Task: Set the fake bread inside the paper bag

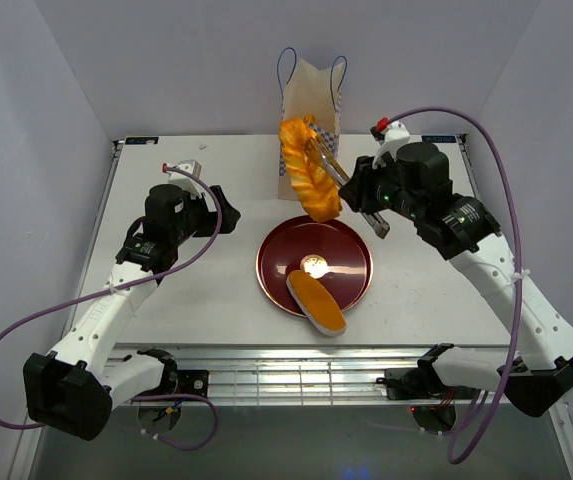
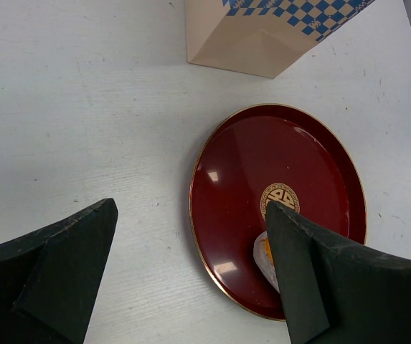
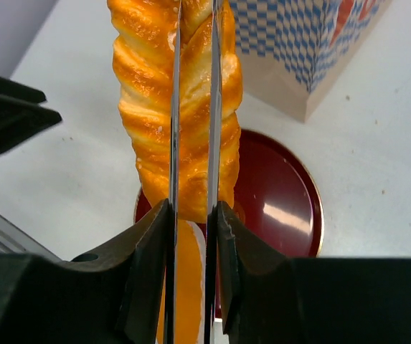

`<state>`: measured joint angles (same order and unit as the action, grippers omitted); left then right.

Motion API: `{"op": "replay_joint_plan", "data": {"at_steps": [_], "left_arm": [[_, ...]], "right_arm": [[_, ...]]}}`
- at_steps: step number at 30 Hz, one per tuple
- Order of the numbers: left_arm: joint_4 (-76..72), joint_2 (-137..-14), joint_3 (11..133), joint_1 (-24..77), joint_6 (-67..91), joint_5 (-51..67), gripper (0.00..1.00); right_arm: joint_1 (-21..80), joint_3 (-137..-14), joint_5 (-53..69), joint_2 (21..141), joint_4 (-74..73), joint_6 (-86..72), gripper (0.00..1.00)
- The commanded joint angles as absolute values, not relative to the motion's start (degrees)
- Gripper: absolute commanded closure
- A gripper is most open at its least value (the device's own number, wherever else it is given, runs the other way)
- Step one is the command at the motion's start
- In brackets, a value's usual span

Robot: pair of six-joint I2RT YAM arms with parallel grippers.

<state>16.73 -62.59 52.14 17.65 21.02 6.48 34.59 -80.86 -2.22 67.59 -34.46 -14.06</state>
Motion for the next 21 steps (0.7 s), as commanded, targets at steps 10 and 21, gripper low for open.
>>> {"op": "replay_joint_plan", "data": {"at_steps": [10, 21], "left_arm": [[16.44, -62.23, 53.96, 17.67, 21.18, 6.86, 0.05], [16.35, -63.10, 53.88, 17.75, 21.27, 7.03, 0.05]], "right_arm": [[34.80, -93.69, -2.10, 71.63, -24.88, -12.83, 0.76], [34.37, -103.35, -7.65, 79.79, -18.20, -11.87, 0.73]]}}
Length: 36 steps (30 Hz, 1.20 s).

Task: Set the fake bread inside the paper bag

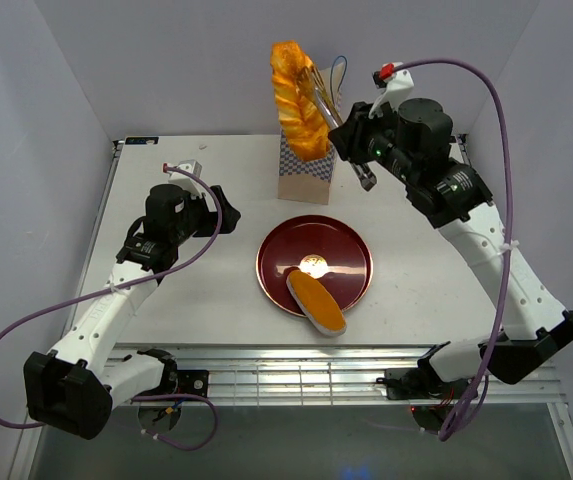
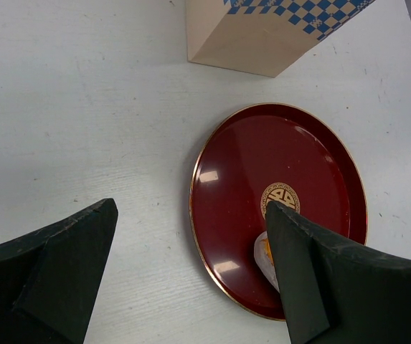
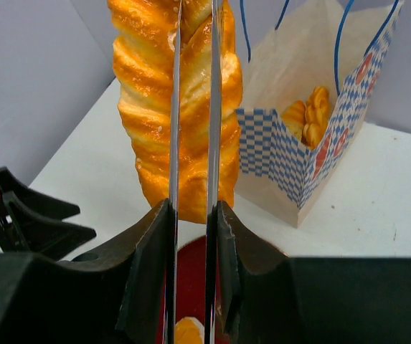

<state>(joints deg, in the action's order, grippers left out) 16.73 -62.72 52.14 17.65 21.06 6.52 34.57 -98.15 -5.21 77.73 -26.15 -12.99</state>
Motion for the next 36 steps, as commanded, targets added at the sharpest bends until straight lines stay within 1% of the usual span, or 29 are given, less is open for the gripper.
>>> {"op": "replay_joint_plan", "data": {"at_steps": [1, 8, 11, 13, 20, 30, 32, 35, 36], "left_arm": [[16.43, -63.28, 53.79, 17.75, 21.27, 6.94, 0.05], [16.35, -63.46, 53.79, 17.67, 21.36, 7.29, 0.05], [16.26, -63.72, 53.70, 17.67, 21.45, 7.73, 0.05], [16.26, -63.72, 53.70, 17.67, 21.53, 7.91, 0.05], [16.17, -63.81, 53.88, 17.75, 21.80, 8.96, 0.05], [16.52, -64.69, 54.05, 17.67, 21.80, 9.05, 0.05], [16.52, -64.95, 54.14, 17.67, 21.80, 9.05, 0.05], [16.52, -65.21, 54.14, 17.67, 21.80, 9.05, 0.05], [16.61, -65.21, 54.14, 17.67, 21.80, 9.14, 0.05]], "right_arm": [[34.02, -104.66, -7.82, 82.24, -18.02, -11.60, 0.73], [31.21, -118.19, -6.59, 92.45, -17.40, -12.04, 0.72], [29.71, -121.02, -6.67, 96.06, -17.31, -13.27, 0.73], [28.92, -120.33, -8.17, 96.94, -15.22, -13.88, 0.73], [25.40, -120.06, -6.69, 101.16, -12.66, -15.38, 0.73], [22.59, -124.01, -4.14, 108.18, -11.69, -16.34, 0.72], [22.15, -124.45, -3.61, 108.89, -11.60, -16.61, 0.71], [21.97, -124.54, -2.29, 109.69, -11.42, -16.70, 0.64], [21.97, -124.54, -2.11, 109.77, -11.43, -16.70, 0.59]]}}
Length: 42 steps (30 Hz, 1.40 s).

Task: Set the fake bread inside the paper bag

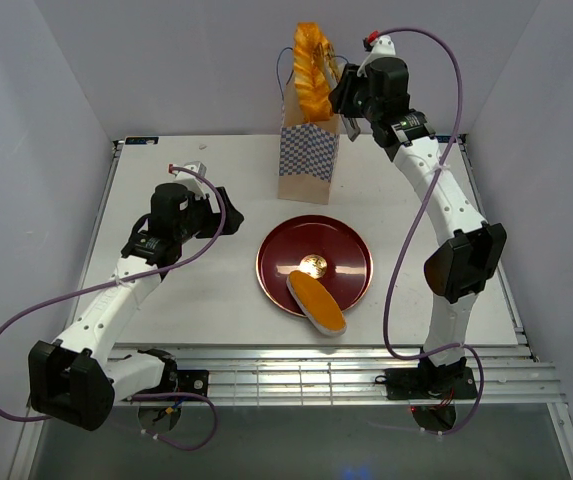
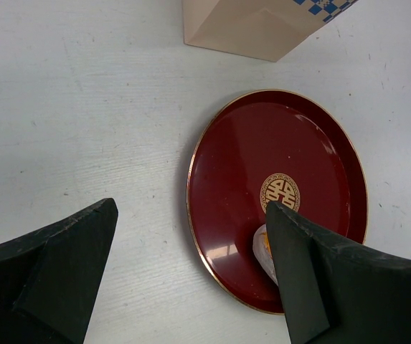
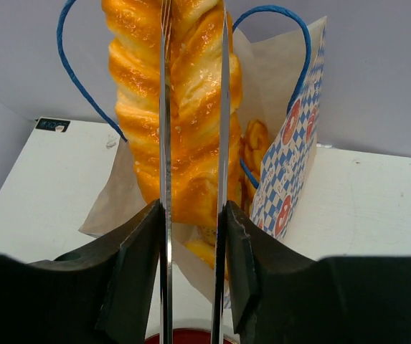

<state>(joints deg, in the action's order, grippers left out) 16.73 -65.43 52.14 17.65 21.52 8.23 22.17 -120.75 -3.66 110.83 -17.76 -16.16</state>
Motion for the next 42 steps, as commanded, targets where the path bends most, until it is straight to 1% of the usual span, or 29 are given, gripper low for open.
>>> {"op": "replay_joint_plan", "data": {"at_steps": [1, 3, 6, 9, 20, 26, 33, 37, 40, 41, 42], "left_arm": [[16.61, -65.30, 54.23, 17.67, 21.80, 9.14, 0.06], [16.61, -65.30, 54.32, 17.67, 21.80, 9.32, 0.06], [16.70, -65.39, 54.23, 17.67, 21.88, 9.49, 0.06], [16.61, -65.30, 54.23, 17.75, 21.88, 9.49, 0.06], [16.44, -64.95, 54.05, 17.75, 21.88, 8.96, 0.06], [16.52, -64.69, 53.97, 17.67, 21.80, 8.26, 0.06], [16.52, -64.60, 53.88, 17.75, 21.71, 7.21, 0.06], [16.52, -64.95, 53.96, 17.67, 21.62, 7.29, 0.06], [16.61, -65.13, 53.96, 17.67, 21.45, 6.68, 0.06], [16.61, -65.04, 53.88, 17.67, 21.45, 6.42, 0.06], [16.52, -65.04, 53.96, 17.67, 21.45, 6.24, 0.06]], "right_arm": [[21.97, -124.54, -1.94, 109.86, -11.43, -16.70, 0.55], [21.88, -124.45, -1.76, 109.86, -11.25, -16.70, 0.51], [21.71, -124.19, -1.67, 109.69, -11.16, -16.70, 0.47], [21.62, -124.19, -1.06, 109.34, -11.16, -16.87, 0.45], [21.09, -124.28, -0.62, 106.53, -11.42, -17.84, 0.45], [21.09, -120.86, 2.89, 102.14, -11.16, -18.37, 0.46], [21.09, -115.40, 5.09, 93.71, -10.55, -18.54, 0.47], [21.09, -109.79, 7.29, 87.64, -11.16, -18.63, 0.47], [21.18, -100.49, 8.00, 80.35, -10.38, -19.25, 0.48], [21.18, -93.93, 7.65, 78.16, -8.89, -19.60, 0.48], [21.27, -90.30, 7.39, 73.61, -8.01, -19.95, 0.48]]}}
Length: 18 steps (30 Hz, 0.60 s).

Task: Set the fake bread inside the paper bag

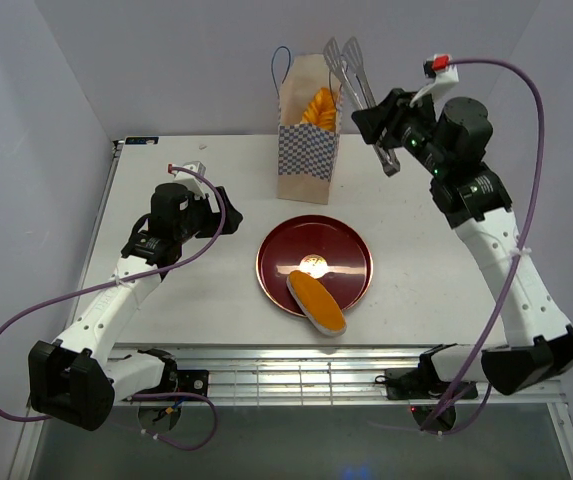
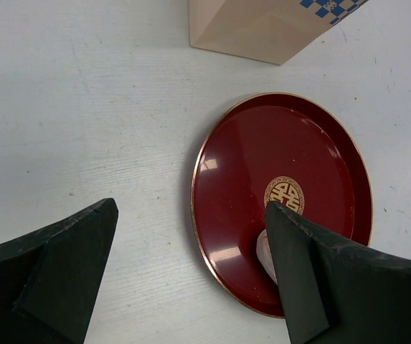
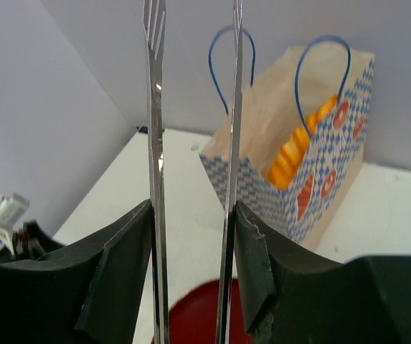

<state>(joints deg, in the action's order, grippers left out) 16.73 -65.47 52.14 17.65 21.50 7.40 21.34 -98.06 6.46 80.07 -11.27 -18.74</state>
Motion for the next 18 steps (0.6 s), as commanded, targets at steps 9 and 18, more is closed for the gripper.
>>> {"op": "replay_joint_plan", "data": {"at_steps": [9, 18], "left_arm": [[16.79, -65.30, 53.96, 17.67, 21.09, 5.27, 0.06], [16.96, -65.30, 53.88, 17.67, 20.92, 4.40, 0.06]], "right_arm": [[21.18, -62.68, 4.04, 50.30, -9.57, -21.36, 0.49], [21.18, -37.55, -8.51, 36.13, -13.80, -24.77, 0.47]]}}
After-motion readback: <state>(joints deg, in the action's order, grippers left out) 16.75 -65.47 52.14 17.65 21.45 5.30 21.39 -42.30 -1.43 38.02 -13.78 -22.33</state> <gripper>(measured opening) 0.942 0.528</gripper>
